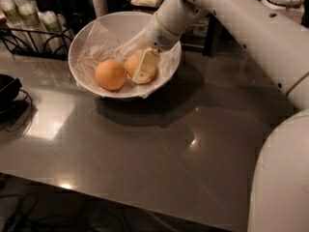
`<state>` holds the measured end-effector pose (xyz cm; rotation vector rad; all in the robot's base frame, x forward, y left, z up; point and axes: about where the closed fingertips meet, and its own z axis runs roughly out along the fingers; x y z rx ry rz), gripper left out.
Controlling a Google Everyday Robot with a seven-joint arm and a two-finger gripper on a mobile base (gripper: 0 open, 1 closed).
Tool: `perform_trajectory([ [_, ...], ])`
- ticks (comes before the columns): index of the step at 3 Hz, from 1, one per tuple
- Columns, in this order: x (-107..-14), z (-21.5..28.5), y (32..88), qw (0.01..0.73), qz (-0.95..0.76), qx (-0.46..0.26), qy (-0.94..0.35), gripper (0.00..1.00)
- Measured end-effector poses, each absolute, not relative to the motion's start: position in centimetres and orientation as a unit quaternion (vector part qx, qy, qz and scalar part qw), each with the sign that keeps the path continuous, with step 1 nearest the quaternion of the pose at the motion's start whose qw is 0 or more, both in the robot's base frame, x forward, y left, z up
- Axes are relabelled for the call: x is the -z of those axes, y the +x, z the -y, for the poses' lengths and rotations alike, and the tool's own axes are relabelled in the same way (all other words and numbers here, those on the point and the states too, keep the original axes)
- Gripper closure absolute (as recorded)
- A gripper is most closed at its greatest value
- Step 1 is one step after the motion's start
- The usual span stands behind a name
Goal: Pick orange from white bowl
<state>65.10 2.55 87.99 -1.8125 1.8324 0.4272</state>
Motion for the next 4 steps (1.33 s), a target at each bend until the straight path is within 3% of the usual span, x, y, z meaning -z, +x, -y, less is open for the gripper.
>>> perform_trajectory([
  [2, -84.44, -2.46, 66.05, 0.244, -0.68, -0.156, -0.673, 0.23],
  [3, -84.32, -2.58, 66.13, 0.244, -0.68, -0.157, -0.673, 0.39],
  [4, -84.47, -2.63, 66.19, 0.244, -0.68, -0.159, -0.672, 0.63],
])
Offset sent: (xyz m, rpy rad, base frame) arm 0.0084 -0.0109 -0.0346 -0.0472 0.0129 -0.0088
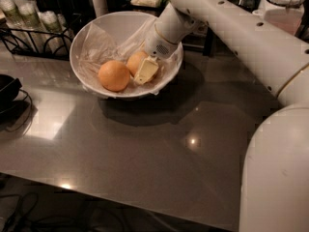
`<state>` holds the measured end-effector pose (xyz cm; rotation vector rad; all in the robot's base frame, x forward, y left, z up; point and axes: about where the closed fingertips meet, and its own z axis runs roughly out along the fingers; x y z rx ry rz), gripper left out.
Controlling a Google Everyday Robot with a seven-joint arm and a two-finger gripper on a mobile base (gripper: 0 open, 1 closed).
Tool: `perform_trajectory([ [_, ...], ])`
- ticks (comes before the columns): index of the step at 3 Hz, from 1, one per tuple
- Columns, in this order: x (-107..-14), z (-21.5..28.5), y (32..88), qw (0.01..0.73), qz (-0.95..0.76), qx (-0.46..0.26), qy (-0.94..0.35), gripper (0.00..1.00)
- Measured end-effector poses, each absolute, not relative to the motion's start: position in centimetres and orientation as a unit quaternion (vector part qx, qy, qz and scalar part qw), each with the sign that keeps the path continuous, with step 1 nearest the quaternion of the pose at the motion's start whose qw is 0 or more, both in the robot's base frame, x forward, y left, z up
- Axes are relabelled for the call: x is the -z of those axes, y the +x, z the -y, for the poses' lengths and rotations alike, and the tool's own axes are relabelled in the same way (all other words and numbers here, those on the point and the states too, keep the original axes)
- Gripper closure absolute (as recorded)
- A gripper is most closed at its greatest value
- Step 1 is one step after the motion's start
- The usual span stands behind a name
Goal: Pick orange from white bowl
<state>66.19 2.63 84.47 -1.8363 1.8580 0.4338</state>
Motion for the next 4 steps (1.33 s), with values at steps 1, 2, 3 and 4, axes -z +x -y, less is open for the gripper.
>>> perform_trajectory([
  [1, -84.5, -2.6, 66.2, 0.244, -0.68, -0.159, -0.672, 0.87],
  [2, -84.5, -2.6, 66.2, 0.244, -0.68, -0.159, -0.672, 1.0],
  [3, -84.7, -3.3, 66.1, 0.246, -0.671, -0.166, -0.679, 1.0],
  [4, -86.7, -3.6, 65.2, 0.271, -0.659, -0.169, -0.681, 1.0],
])
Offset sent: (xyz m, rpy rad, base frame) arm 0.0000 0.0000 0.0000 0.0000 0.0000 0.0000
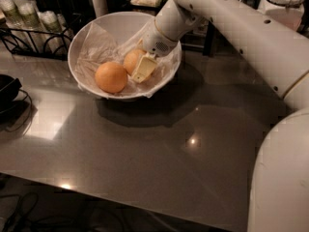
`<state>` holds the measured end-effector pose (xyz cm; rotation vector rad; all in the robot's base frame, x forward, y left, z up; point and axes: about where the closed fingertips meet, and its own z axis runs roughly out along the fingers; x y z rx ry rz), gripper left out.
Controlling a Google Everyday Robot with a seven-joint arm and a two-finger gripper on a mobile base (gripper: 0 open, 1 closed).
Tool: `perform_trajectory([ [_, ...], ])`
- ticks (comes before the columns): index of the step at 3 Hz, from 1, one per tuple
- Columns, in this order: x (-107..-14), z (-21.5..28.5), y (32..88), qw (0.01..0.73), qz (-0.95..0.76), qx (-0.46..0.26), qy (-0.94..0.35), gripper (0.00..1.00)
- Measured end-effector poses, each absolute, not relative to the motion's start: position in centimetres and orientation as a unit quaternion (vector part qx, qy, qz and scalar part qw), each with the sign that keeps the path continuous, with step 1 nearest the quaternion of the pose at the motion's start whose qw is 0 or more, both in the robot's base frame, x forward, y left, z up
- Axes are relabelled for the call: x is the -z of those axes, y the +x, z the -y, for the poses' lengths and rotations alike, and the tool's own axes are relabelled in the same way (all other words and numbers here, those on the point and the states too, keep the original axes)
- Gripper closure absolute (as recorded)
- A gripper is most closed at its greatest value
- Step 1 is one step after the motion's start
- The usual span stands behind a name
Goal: Pick orange from white bowl
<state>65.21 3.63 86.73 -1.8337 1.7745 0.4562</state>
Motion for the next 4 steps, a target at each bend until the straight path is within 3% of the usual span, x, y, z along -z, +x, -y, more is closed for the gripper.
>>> perform_trajectory([
  [3, -97.2, -2.0, 61.0, 0.379, -0.613, -0.149, -0.677, 1.0],
  [4, -97.3, -2.0, 61.0, 0.379, -0.613, -0.149, -0.677, 1.0],
])
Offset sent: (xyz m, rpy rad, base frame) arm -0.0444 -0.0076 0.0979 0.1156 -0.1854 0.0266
